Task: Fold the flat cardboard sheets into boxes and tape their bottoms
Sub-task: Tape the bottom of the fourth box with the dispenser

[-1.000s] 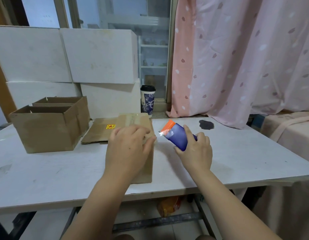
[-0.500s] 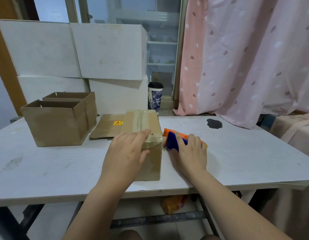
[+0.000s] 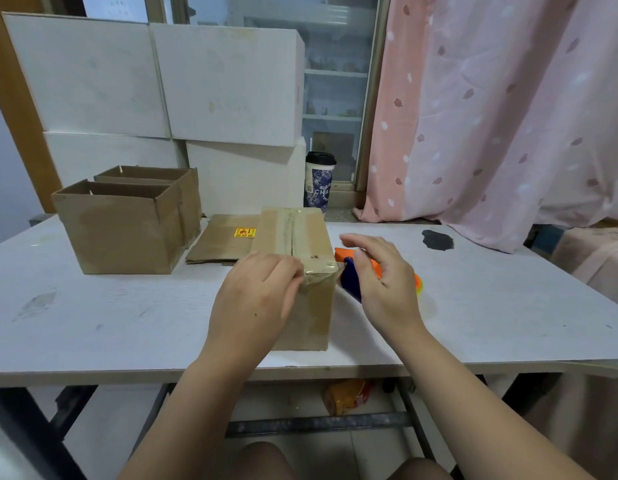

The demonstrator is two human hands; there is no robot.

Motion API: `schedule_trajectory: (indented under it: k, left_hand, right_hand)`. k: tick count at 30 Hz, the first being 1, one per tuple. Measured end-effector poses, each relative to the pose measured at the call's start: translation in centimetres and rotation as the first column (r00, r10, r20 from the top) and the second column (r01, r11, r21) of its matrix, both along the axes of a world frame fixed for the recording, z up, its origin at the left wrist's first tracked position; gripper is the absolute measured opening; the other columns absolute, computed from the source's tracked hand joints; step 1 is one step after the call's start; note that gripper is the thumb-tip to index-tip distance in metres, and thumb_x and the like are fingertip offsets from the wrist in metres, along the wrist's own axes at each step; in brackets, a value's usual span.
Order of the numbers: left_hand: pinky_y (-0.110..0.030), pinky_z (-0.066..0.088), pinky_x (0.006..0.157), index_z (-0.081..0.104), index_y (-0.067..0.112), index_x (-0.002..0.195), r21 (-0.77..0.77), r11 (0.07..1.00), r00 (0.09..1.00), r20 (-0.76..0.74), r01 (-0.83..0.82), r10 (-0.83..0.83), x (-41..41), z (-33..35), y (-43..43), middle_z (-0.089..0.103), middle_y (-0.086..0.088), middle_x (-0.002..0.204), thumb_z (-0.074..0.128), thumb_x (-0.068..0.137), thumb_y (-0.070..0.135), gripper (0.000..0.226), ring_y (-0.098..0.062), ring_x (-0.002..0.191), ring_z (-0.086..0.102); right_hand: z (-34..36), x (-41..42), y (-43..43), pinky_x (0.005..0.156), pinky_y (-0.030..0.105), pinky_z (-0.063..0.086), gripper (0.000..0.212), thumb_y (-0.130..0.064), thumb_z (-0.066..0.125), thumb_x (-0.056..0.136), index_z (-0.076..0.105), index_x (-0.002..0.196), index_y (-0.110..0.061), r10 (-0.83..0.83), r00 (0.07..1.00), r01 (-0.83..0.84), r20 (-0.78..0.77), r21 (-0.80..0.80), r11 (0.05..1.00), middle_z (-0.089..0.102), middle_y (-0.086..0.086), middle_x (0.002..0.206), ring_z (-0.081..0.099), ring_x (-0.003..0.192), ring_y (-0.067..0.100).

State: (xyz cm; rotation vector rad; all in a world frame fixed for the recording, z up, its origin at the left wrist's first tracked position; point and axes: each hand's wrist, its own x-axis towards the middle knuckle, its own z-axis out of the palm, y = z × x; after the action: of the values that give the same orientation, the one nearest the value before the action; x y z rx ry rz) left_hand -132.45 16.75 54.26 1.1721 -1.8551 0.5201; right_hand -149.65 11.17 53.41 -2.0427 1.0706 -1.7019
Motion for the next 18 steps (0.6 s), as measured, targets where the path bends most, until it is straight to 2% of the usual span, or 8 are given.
schedule_trajectory:
  k: [1,3,6,8,11,14,16,18]
  left_hand:
    - [-0.039,0.05,0.076,0.066,0.004,0.082,-0.003,1.0,1.0,0.0,-0.005,0.005,0.0,0.0,0.0,0.069,-0.007,0.083,0.071,0.078,-0.001,0.008,-0.027,0.076,0.064]
    - [-0.04,0.05,0.077,0.066,0.004,0.082,-0.003,1.0,1.0,-0.004,-0.013,0.013,-0.1,-0.1,-0.1,0.069,-0.007,0.083,0.07,0.078,0.0,0.008,-0.027,0.076,0.064]
    - [-0.042,0.05,0.082,0.066,0.005,0.083,-0.003,1.0,0.999,-0.024,-0.023,0.023,-0.2,-0.4,-0.1,0.069,-0.007,0.084,0.066,0.082,0.001,0.004,-0.028,0.077,0.064]
    - [-0.041,0.051,0.081,0.066,0.005,0.082,-0.011,0.999,0.999,-0.035,-0.032,0.032,-0.4,-0.4,-0.2,0.069,-0.007,0.082,0.061,0.082,0.006,0.005,-0.028,0.075,0.064]
    - [-0.036,0.049,0.076,0.065,0.005,0.079,-0.014,0.999,0.998,-0.052,-0.035,0.034,-0.6,-0.4,-0.2,0.067,-0.006,0.077,0.06,0.081,0.007,0.006,-0.027,0.072,0.061]
    - [-0.036,0.048,0.075,0.064,0.005,0.079,-0.009,0.999,0.997,-0.071,-0.039,0.038,-0.6,-0.4,-0.1,0.067,-0.006,0.077,0.068,0.079,0.001,0.006,-0.027,0.072,0.061]
    - [-0.038,0.049,0.076,0.063,0.006,0.079,0.005,0.999,0.995,-0.088,-0.037,0.037,-0.6,-0.4,-0.1,0.067,-0.005,0.077,0.071,0.076,-0.001,0.011,-0.026,0.072,0.061]
    - [-0.039,0.05,0.077,0.063,0.007,0.078,0.008,0.999,0.994,-0.099,-0.039,0.039,-0.6,-0.4,-0.1,0.067,-0.005,0.077,0.072,0.075,-0.002,0.013,-0.025,0.072,0.06]
  right_hand:
    - [0.5,0.4,0.6,0.095,0.028,0.047,0.027,-0.022,0.046,0.094,0.065,0.106,-0.038,0.092,0.993,-0.098,0.073,0.082,0.992,0.063,-0.027,0.103,0.056,0.11,0.003]
    - [0.8,1.0,1.4,0.092,0.045,0.052,0.023,-0.021,0.05,0.096,0.065,0.102,-0.037,0.12,0.955,-0.19,0.272,0.249,0.95,0.068,-0.011,0.106,0.063,0.106,0.018]
    - [0.8,1.2,1.9,0.091,0.042,0.054,0.017,-0.019,0.049,0.099,0.065,0.103,-0.025,0.061,0.824,-0.369,0.563,0.451,0.812,0.071,0.006,0.098,0.067,0.098,0.025]
    - [0.7,1.0,2.2,0.083,0.033,0.056,0.016,-0.017,0.05,0.098,0.065,0.105,-0.017,0.066,0.73,-0.503,0.68,0.469,0.726,0.069,0.009,0.092,0.065,0.093,0.025]
    - [0.8,0.5,2.3,0.082,0.031,0.057,0.02,-0.006,0.055,0.093,0.063,0.11,-0.014,0.112,0.689,-0.57,0.716,0.44,0.694,0.072,0.012,0.096,0.067,0.094,0.023]
    - [1.1,0.5,2.2,0.086,0.032,0.055,0.023,-0.001,0.057,0.092,0.063,0.109,-0.014,0.136,0.734,-0.554,0.665,0.47,0.687,0.071,0.009,0.095,0.068,0.091,0.019]
    - [1.2,0.7,2.0,0.076,0.027,0.054,0.022,-0.001,0.055,0.093,0.064,0.109,-0.012,0.123,0.745,-0.562,0.656,0.516,0.646,0.068,0.008,0.094,0.065,0.079,0.013]
    - [1.2,0.9,1.8,0.065,0.022,0.048,0.023,-0.001,0.053,0.094,0.064,0.113,-0.009,0.093,0.714,-0.602,0.694,0.541,0.588,0.068,0.006,0.091,0.062,0.068,0.009]
